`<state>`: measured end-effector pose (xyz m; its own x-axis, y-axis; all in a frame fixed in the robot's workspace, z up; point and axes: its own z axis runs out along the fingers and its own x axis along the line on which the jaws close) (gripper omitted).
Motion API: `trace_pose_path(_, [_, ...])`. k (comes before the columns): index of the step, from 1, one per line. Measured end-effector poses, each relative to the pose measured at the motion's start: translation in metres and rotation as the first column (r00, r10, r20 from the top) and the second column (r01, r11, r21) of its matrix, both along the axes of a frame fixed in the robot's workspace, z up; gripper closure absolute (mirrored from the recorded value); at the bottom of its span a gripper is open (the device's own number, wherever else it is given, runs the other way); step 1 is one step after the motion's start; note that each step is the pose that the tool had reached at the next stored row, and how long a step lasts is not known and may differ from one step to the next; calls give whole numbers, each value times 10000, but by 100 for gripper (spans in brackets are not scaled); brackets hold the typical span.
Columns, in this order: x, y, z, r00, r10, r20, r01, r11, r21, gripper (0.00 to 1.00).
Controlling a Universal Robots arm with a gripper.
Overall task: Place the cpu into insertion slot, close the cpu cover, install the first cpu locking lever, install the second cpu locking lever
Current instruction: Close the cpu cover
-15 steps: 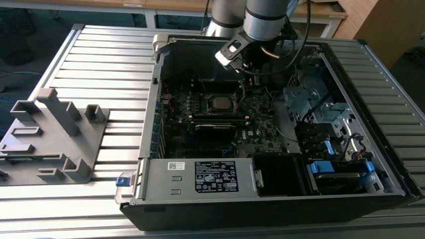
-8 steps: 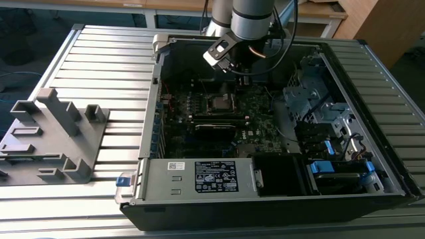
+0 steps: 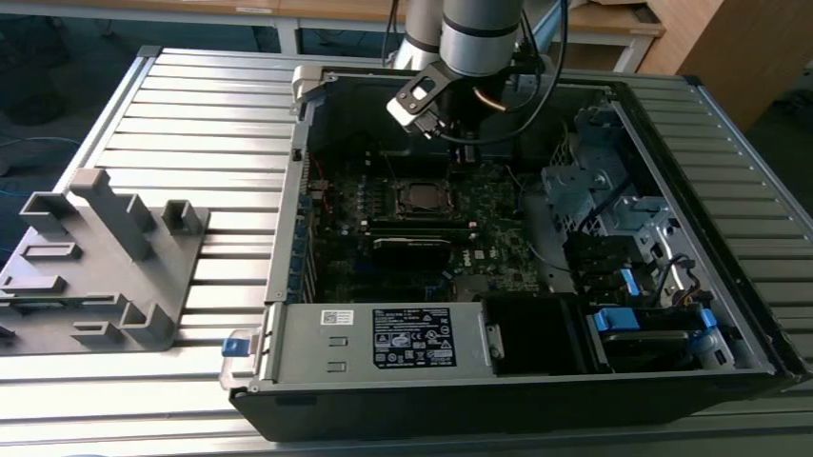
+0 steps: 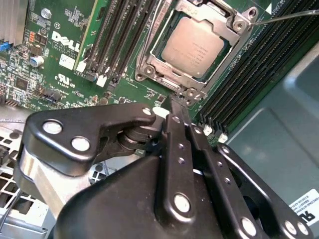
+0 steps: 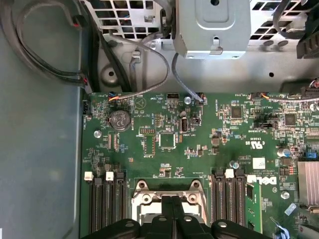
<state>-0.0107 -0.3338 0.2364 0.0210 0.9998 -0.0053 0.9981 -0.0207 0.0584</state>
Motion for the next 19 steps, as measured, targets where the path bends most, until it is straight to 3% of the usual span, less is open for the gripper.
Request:
trace_pose_path(1, [0,0,-5,10000,0,-42,0,10000,-1,90])
trace_pose_path(5, [0,0,-25,9994,-1,-353,1,10000,0,90])
trace_pose_path(6, [0,0,-27,9992,-1,-400,1,10000,0,90])
trace_pose_path(12, [-2,0,-27,9992,0,-402,0,10000,0,90])
trace_pose_path(19, [-101,0,-56,9992,0,-401,0,10000,0,90])
